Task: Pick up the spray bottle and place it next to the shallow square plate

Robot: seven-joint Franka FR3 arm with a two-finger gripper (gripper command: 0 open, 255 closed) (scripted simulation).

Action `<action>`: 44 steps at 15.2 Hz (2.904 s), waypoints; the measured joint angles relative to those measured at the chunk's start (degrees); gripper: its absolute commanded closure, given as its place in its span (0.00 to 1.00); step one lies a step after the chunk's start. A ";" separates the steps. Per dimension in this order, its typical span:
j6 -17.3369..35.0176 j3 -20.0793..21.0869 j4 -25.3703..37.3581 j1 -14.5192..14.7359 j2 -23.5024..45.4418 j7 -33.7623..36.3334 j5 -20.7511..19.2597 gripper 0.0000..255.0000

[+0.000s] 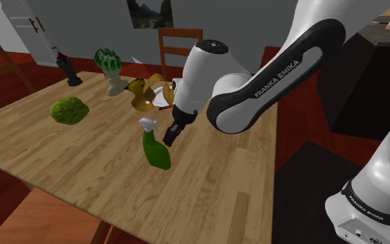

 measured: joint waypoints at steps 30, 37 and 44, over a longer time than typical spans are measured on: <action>6.43 -8.80 9.88 9.20 15.96 17.08 -22.17 1.00; 2.74 -4.15 9.73 5.51 12.11 11.88 -16.22 1.00; -1.60 -0.37 10.30 2.73 7.98 6.63 -9.70 1.00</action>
